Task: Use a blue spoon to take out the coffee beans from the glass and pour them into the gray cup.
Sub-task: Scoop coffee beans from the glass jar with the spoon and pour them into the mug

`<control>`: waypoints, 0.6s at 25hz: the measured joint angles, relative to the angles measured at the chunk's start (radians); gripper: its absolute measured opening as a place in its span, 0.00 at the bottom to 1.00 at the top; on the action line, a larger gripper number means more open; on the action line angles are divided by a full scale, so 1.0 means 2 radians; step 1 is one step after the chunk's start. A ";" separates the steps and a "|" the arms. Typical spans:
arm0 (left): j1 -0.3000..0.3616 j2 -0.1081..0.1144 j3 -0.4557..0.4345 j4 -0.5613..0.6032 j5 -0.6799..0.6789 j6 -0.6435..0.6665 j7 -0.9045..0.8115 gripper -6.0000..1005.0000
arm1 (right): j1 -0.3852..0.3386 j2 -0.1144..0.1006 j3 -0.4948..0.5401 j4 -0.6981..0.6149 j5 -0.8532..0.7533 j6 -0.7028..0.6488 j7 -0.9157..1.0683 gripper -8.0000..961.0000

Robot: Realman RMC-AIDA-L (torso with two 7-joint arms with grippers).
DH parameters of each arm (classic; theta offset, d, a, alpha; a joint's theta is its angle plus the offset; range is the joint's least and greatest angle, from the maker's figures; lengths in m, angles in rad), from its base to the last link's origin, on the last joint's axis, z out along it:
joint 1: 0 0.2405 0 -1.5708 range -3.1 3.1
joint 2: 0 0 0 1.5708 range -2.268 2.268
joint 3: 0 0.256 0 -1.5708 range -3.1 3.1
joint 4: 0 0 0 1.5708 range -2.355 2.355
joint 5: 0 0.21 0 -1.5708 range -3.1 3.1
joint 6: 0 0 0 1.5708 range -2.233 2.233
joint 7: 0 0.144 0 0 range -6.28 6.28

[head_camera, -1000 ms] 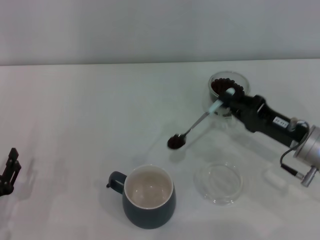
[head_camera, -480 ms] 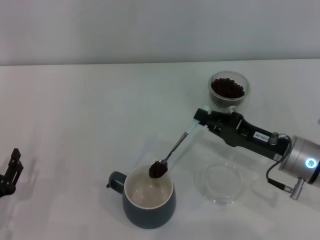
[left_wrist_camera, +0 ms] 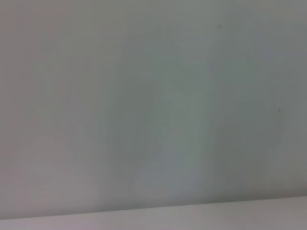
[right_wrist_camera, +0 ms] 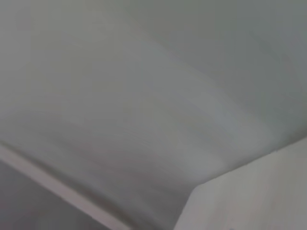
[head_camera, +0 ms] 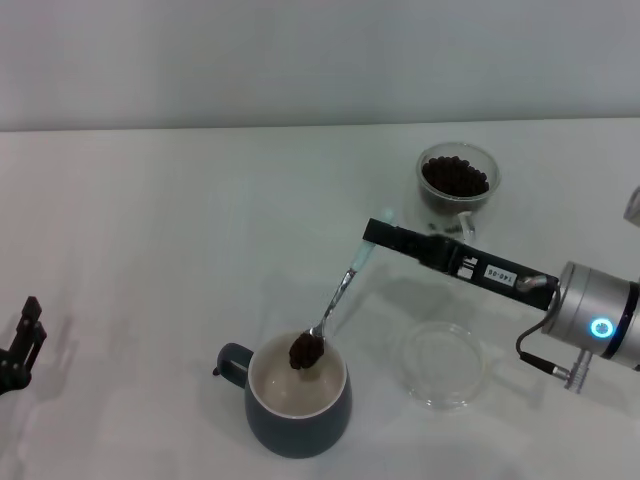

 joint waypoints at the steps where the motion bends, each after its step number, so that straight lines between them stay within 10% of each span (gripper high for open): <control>1: 0.000 0.000 0.000 0.000 0.000 0.000 0.000 0.65 | 0.000 0.000 -0.003 -0.002 0.000 0.000 -0.018 0.16; 15: -0.007 0.000 0.000 0.000 -0.004 0.000 0.000 0.65 | -0.019 -0.006 -0.018 -0.030 0.003 -0.048 -0.162 0.16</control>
